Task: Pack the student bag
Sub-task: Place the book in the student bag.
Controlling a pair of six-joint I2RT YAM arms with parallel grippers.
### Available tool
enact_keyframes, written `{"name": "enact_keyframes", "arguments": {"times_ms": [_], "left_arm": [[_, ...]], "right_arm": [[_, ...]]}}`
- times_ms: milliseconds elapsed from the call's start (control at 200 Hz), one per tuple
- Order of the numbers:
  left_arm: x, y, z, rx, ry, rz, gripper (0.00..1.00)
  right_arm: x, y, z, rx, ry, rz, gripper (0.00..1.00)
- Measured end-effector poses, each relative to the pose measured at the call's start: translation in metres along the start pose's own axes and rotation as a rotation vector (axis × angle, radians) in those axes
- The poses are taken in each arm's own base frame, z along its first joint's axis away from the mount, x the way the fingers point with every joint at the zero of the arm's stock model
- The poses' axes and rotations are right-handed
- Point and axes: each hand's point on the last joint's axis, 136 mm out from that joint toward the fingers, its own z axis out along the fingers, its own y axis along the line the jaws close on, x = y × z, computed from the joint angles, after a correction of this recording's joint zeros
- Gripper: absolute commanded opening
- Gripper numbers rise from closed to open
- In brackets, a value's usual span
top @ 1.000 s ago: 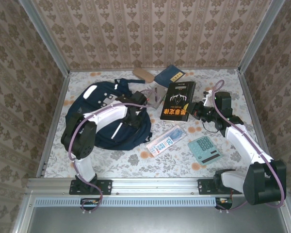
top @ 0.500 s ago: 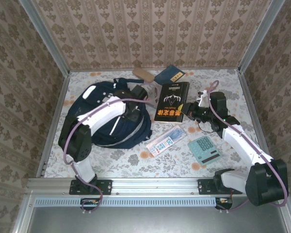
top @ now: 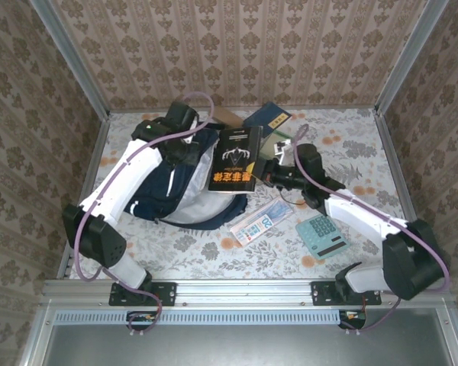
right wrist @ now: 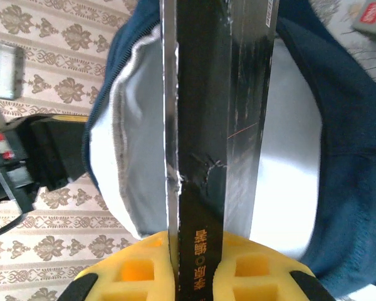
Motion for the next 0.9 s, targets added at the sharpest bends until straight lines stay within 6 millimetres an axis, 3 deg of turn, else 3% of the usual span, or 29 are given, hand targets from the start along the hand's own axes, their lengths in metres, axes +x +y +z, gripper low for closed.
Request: {"name": "enact_keyframes", "arguments": {"times_ms": [270, 420, 595, 800, 900], "left_arm": [[-0.006, 0.015, -0.021, 0.106, -0.033, -0.125, 0.00], [-0.006, 0.012, -0.022, 0.147, -0.026, -0.150, 0.00], [-0.007, 0.006, -0.025, 0.181, -0.024, -0.164, 0.00], [-0.009, 0.002, -0.028, 0.209, -0.025, -0.186, 0.00], [-0.009, 0.001, -0.028, 0.216, -0.023, -0.189, 0.00]], "right_arm": [[0.023, -0.002, 0.071, 0.012, 0.061, 0.011, 0.00], [0.040, 0.004, 0.108, -0.025, 0.093, 0.024, 0.00], [0.046, 0.009, 0.146, -0.109, 0.069, 0.072, 0.00], [0.046, -0.002, 0.186, -0.154, 0.020, 0.116, 0.00], [0.051, -0.014, 0.201, -0.118, 0.017, 0.116, 0.07]]}}
